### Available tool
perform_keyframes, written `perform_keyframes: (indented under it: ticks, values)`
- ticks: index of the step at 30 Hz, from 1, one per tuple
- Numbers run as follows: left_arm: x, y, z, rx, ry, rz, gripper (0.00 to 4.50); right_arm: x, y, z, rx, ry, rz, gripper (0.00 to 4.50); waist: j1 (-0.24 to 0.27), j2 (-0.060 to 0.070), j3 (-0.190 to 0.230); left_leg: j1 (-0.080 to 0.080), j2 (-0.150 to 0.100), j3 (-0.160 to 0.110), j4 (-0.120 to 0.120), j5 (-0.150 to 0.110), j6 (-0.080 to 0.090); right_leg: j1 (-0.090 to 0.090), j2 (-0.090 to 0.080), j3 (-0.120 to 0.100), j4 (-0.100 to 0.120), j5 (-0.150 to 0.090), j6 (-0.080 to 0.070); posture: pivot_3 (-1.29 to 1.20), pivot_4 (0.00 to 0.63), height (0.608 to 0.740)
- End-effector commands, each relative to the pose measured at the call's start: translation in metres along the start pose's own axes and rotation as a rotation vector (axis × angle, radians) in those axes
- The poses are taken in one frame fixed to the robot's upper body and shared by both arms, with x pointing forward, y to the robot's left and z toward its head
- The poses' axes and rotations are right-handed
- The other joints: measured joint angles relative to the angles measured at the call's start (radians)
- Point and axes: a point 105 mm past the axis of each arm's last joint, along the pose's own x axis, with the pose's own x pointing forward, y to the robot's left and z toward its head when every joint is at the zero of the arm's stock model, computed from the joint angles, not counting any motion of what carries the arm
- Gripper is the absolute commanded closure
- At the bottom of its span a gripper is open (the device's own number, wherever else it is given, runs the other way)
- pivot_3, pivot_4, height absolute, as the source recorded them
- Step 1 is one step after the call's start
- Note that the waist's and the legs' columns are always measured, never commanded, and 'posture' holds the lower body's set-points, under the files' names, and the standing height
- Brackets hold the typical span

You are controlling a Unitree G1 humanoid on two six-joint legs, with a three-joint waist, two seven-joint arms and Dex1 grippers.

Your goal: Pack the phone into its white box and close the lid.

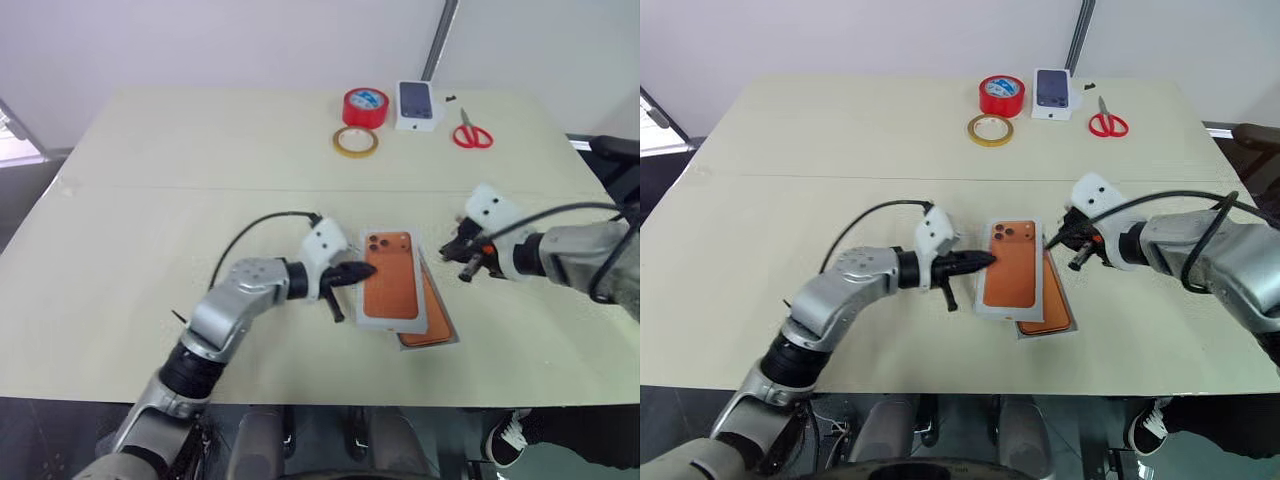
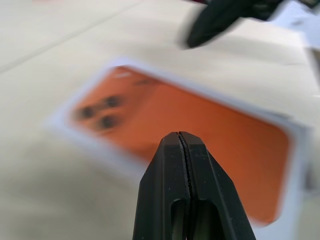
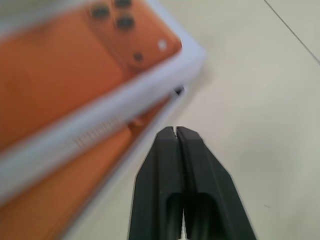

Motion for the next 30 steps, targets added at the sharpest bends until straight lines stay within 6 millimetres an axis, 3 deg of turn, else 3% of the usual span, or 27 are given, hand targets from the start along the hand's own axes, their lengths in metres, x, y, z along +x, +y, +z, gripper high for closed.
perform_keyframes:
  ticks: [1, 6, 14, 30]
  values:
    - [-0.013, 0.013, 0.003, 0.036, 0.018, 0.063, 4.5, -0.001, 0.002, 0.007, -0.084, -0.028, -0.003, 4.47, 0.0, 0.0, 0.0, 0.0, 0.0, 0.0, 0.0, 0.0, 0.0, 0.0, 0.0, 0.0, 0.0, 0.0, 0.0, 0.0, 0.15, 0.74]
    - [-0.013, 0.021, -0.016, 0.033, 0.114, 0.067, 4.5, 0.009, 0.011, 0.003, -0.102, -0.019, 0.024, 4.47, 0.004, 0.0, 0.0, 0.0, 0.0, 0.0, 0.0, 0.0, 0.0, 0.0, 0.0, 0.0, 0.0, 0.0, 0.0, 0.0, 0.15, 0.74]
    - [0.015, -0.009, -0.031, 0.077, 0.199, -0.122, 4.5, 0.017, 0.022, 0.003, -0.132, -0.022, 0.063, 4.47, 0.002, 0.0, 0.0, -0.001, -0.001, 0.001, 0.001, 0.0, 0.0, 0.0, -0.001, 0.0, 0.0, 0.0, 0.0, 0.0, 0.15, 0.74]
    - [0.025, -0.049, -0.006, 0.127, 0.114, -0.306, 4.5, 0.006, 0.036, -0.004, -0.161, -0.011, 0.127, 4.47, 0.002, 0.0, 0.0, -0.001, -0.001, 0.0, 0.001, 0.0, 0.0, 0.0, -0.001, 0.0, 0.001, 0.0, 0.0, 0.0, 0.15, 0.74]
